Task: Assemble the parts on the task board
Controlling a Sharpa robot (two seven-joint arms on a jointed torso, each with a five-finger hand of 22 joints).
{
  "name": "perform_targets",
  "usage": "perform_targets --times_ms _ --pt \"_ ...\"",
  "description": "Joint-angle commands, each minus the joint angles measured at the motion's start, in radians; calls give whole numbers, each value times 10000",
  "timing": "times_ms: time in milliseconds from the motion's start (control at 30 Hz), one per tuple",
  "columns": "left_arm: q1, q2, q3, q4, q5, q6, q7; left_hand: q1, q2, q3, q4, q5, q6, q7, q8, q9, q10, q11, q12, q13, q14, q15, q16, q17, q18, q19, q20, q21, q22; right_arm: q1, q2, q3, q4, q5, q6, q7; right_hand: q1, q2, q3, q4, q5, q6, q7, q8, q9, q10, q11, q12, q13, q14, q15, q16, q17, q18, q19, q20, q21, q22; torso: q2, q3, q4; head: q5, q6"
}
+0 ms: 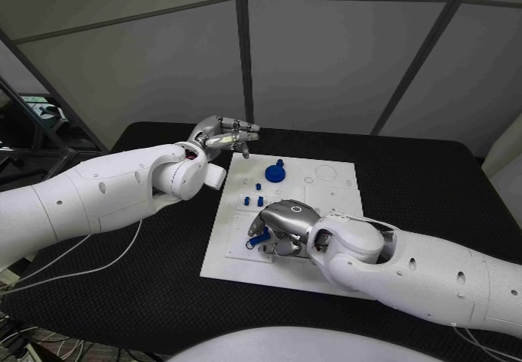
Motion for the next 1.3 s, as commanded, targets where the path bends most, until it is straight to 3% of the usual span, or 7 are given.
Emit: perform_targets --times_ms 33,1067,1300 --pt "19 -9 7 16 25 109 13 -11 76 -43 -26 46 -25 8 51 -1 -76 16 12 -8 -56 18 28 -9 65 -46 11 -63 -16 16 42 4 -19 -291 52 -147 103 -8 68 16 -70 52 -22 -32 3 67 -11 -45 -17 88 -16 38 15 128 73 2 58 13 9 7 -6 14 -10" --pt "22 -32 7 41 24 226 -154 -11 77 -49 -31 45 -27 10 55 -1 -81 18 20 -8 -60 19 33 -19 65 -47 12 -63 -15 16 226 0 -350 -840 700 -545 139 -137 613 -58 -184 293 -26 4 15 502 -56 -95 -9 135 -54 327 208 80 222 -22 327 308 1 5 -8 37 -78" --pt "23 -36 7 48 24 264 -190 -9 71 -52 -37 44 -34 12 54 -2 -89 20 22 -9 -64 19 33 -25 66 -49 12 -63 -15 15 237 -1 -360 -971 681 -608 345 -116 1104 -247 -416 399 -61 30 19 948 -132 4 21 185 -129 488 346 37 378 -78 559 572 -5 4 -5 33 -83"
